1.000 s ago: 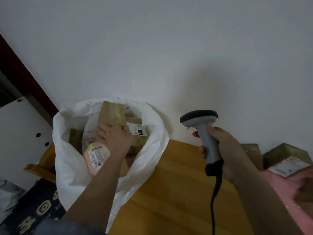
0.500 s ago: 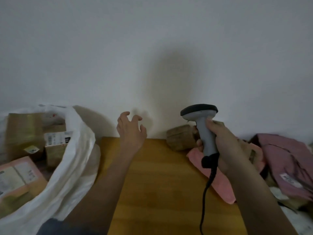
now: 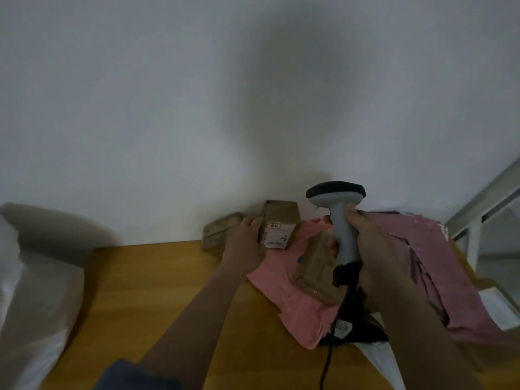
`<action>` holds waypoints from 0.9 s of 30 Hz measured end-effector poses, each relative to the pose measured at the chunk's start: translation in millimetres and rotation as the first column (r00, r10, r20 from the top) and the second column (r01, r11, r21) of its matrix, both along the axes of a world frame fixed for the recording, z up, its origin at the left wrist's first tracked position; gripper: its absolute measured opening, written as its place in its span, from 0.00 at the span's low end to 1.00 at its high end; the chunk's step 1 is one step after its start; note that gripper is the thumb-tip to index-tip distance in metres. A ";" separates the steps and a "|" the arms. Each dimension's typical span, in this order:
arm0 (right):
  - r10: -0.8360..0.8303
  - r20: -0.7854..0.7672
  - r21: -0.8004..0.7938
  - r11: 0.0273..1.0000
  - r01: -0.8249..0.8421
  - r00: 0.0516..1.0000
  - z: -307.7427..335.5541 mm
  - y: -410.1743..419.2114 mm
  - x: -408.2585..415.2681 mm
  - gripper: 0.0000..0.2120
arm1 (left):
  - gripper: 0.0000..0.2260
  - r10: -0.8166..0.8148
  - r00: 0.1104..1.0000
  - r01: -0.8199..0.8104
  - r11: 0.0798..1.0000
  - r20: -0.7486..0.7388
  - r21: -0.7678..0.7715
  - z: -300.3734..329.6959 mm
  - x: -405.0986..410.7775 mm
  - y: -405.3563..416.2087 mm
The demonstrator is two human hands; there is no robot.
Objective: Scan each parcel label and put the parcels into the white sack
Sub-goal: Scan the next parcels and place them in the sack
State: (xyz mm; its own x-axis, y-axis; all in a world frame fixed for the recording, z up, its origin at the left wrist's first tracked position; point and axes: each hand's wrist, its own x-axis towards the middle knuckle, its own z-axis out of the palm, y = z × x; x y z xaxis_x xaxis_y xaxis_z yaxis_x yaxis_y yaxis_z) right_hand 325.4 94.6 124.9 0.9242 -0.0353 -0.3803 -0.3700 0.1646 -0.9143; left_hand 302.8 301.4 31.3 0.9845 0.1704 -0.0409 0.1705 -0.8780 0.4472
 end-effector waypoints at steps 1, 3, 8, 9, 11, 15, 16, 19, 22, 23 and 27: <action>0.009 -0.041 0.017 1.000 -0.008 0.999 0.4 -1.3 6.0 0.18 | 0.26 -0.014 1.000 0.014 1.000 -0.005 -0.001 -3.0 9.3 -3.0; 0.096 -0.041 -0.002 0.995 -0.096 0.995 0.0 -9.2 10.4 0.12 | 0.29 -0.042 0.999 0.043 0.999 -0.034 0.013 -8.8 26.5 -7.2; 0.098 -0.079 -0.085 0.991 -0.104 0.992 -12.5 -15.4 36.1 0.11 | 0.35 -0.054 0.978 0.078 0.990 -0.202 0.115 -23.6 57.6 -11.3; 0.101 -0.087 -0.084 0.991 -0.109 0.991 -15.1 -15.7 39.2 0.11 | 0.35 -0.057 0.971 0.089 0.987 -0.234 0.131 -26.3 60.2 -11.7; 0.105 -0.068 -0.076 0.991 -0.110 0.992 -19.6 -18.3 39.8 0.09 | 0.34 -0.051 0.968 0.090 0.985 -0.247 0.148 -30.6 62.7 -13.8; -0.060 -0.084 -0.073 0.996 0.054 0.995 -27.9 -11.9 41.5 0.11 | 0.29 -0.018 0.981 0.058 0.977 -0.195 0.204 -36.3 65.7 -16.9; -0.049 -0.104 -0.077 0.996 0.041 0.993 -28.9 -11.3 41.5 0.11 | 0.27 -0.024 0.983 0.063 0.975 -0.181 0.213 -37.9 66.0 -16.4; -0.043 -0.147 -0.043 0.998 0.037 0.988 -24.6 -12.7 40.6 0.16 | 0.23 -0.040 0.992 0.068 0.970 -0.124 0.234 -38.7 59.5 -10.9; -0.056 -0.157 -0.028 0.998 0.052 0.986 -10.4 -8.5 32.4 0.19 | 0.21 -0.060 0.997 0.070 0.972 -0.052 0.226 -35.2 44.0 0.5; -0.068 -0.148 0.015 0.997 0.071 0.987 -5.5 -6.3 26.7 0.20 | 0.21 -0.050 0.998 0.055 0.978 -0.031 0.199 -31.2 37.4 4.0; -0.087 -0.065 0.030 0.996 0.089 0.994 0.6 -9.6 10.2 0.20 | 0.32 0.148 0.988 -0.146 0.988 0.035 -0.049 -11.2 7.6 15.0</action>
State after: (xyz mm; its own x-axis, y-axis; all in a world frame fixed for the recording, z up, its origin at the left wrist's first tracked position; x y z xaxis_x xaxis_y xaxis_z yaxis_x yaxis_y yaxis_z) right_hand 335.6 85.0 125.5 0.8919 -0.1019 -0.4405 -0.4099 0.2291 -0.8829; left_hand 310.4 316.4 20.1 0.9498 0.3125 -0.0150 0.2784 -0.8227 0.4957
